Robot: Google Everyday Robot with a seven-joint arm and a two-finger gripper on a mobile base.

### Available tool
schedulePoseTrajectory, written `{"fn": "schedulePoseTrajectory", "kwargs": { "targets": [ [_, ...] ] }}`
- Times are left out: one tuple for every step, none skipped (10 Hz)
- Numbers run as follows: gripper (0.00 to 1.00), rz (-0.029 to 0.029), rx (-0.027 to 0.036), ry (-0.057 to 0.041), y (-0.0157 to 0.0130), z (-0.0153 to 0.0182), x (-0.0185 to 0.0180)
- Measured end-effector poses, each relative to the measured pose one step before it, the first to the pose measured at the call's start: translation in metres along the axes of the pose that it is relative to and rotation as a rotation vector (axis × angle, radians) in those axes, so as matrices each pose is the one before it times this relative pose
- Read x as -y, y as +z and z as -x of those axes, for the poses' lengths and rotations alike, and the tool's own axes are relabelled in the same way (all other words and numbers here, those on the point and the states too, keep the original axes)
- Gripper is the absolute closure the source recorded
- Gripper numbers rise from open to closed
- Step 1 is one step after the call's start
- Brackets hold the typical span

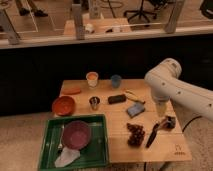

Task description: Place sponge in tray

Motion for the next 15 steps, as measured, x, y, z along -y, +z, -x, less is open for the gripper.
{"fn": "schedulePoseTrajectory", "kwargs": {
  "targets": [
    [0.2,-0.00001,0.00002,-0.00015,-0.00001,0.00011,0.00007],
    [0.2,0.00079,0.00064,-0.00044,0.00059,0.00035,-0.00015],
    [0.2,0.00038,0.00023,-0.00017,0.00024,0.00016,-0.00004],
    [0.2,-0.0001,0.00012,-0.00016,-0.00001,0.00007,0.00004],
    [0.2,0.00001,-0.00013,0.00015,-0.00003,-0.00013,-0.00004],
    [0.2,0.00006,0.00002,-0.00008,0.00004,0.00004,0.00001],
    [0.2,0.00023,0.0,-0.00022,0.0001,0.00004,-0.00001],
    [0.2,0.00029,-0.00031,0.00007,0.00012,-0.00021,-0.00004],
    [0.2,0.00015,-0.00007,0.00005,-0.00001,0.00001,-0.00005],
    [0.2,-0.00001,-0.00001,0.00002,0.00002,-0.00004,0.0],
    [0.2,0.00003,0.00004,-0.00005,0.0,0.00004,0.0],
    [0.2,-0.00007,0.00001,0.00003,-0.00003,-0.00002,0.00002],
    [0.2,0.00202,0.0065,-0.0072,0.00136,0.00054,-0.00125],
    [0.2,-0.00784,0.02989,-0.02121,0.00388,0.00373,-0.00113],
    [0.2,-0.01568,0.07717,-0.03319,0.00807,0.00888,-0.00229]
  ]
}}
